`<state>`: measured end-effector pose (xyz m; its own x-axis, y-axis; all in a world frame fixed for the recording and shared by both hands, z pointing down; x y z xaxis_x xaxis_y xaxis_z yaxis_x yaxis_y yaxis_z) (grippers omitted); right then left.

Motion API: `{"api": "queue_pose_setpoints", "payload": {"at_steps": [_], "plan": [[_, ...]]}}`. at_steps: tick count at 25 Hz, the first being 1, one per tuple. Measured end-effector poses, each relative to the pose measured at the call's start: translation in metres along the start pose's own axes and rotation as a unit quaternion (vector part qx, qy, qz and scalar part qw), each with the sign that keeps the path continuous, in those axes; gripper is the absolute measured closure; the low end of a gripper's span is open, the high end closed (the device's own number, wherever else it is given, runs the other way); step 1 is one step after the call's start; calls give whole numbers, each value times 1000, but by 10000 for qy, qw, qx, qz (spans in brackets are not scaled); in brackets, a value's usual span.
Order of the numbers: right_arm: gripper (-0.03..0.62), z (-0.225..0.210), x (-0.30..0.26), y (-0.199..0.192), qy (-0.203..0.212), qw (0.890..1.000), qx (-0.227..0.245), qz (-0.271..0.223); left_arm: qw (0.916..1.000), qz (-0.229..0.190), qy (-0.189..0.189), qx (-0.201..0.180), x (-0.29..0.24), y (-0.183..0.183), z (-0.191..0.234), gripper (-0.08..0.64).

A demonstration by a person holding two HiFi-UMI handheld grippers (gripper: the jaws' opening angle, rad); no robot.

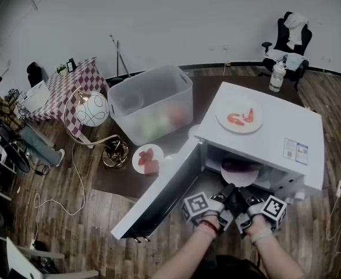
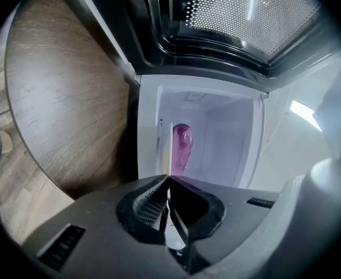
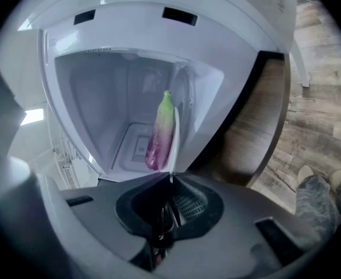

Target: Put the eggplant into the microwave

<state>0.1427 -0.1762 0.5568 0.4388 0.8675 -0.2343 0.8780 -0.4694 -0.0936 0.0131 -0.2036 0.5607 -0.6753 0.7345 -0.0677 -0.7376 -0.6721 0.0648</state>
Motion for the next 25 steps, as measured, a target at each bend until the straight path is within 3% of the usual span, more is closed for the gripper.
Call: {"api": "queue_pose_setpoints", "payload": {"at_steps": [9, 13, 25], "plan": [[574, 2, -5, 0, -8, 10000, 4, -70, 9999, 96, -35, -26, -2, 5, 0, 541], [574, 2, -9, 1, 0, 9999, -34, -117, 9997, 254, 1, -4, -1, 6, 1, 497], [574, 4, -19, 4, 21, 9999, -56, -141, 9998, 172, -9, 39, 1, 13, 4, 499]]}}
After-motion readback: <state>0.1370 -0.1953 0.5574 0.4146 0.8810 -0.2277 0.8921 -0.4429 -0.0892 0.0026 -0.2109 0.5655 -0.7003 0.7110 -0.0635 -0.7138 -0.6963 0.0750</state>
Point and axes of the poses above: the fingertips, and each gripper's own axes: x backward along the fingers, z to its left, y out of its top, the point moved 7 cm from there along x, backward along the fingers, and after that the axes turned 4 degrees about -z, right-handed, at the moved point
